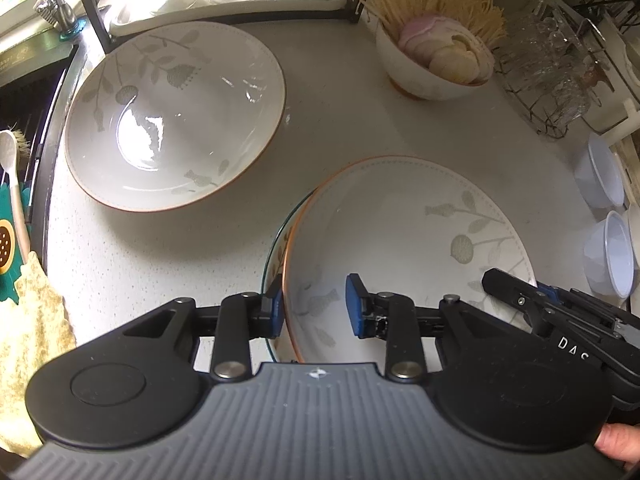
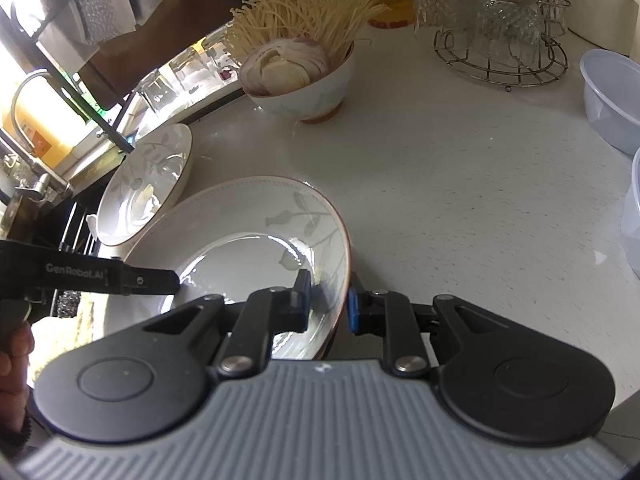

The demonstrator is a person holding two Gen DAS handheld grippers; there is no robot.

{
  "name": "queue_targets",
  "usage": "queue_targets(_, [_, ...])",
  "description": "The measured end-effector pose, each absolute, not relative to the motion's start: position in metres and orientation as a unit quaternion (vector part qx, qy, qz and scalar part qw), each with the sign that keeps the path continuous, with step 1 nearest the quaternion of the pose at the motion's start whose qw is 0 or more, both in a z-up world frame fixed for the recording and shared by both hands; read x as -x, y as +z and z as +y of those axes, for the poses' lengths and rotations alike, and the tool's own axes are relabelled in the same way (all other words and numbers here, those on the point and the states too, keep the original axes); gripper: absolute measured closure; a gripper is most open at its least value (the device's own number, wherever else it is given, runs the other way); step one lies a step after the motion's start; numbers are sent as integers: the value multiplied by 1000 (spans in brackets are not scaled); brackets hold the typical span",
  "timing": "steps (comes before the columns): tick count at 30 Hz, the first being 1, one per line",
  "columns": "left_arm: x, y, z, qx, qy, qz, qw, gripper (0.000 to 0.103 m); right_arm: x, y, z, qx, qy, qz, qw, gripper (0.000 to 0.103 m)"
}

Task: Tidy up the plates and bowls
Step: 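Open both grippers to release the bowl on the floral plate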

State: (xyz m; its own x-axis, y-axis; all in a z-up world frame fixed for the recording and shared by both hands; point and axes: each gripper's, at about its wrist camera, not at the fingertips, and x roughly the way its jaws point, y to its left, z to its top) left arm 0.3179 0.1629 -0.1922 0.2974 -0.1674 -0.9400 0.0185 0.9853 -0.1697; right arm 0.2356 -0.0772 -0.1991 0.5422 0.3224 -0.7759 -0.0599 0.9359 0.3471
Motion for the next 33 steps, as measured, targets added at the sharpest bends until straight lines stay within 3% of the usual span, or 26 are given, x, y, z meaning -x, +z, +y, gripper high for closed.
queue_targets(21, [-311, -166, 187, 87, -76, 554, 825, 66, -247, -206, -69, -123, 112, 468, 868, 80])
queue_targets(33, [-294, -104, 180, 69, -99, 475, 872, 66, -233, -139, -74, -129, 108, 393, 904, 80])
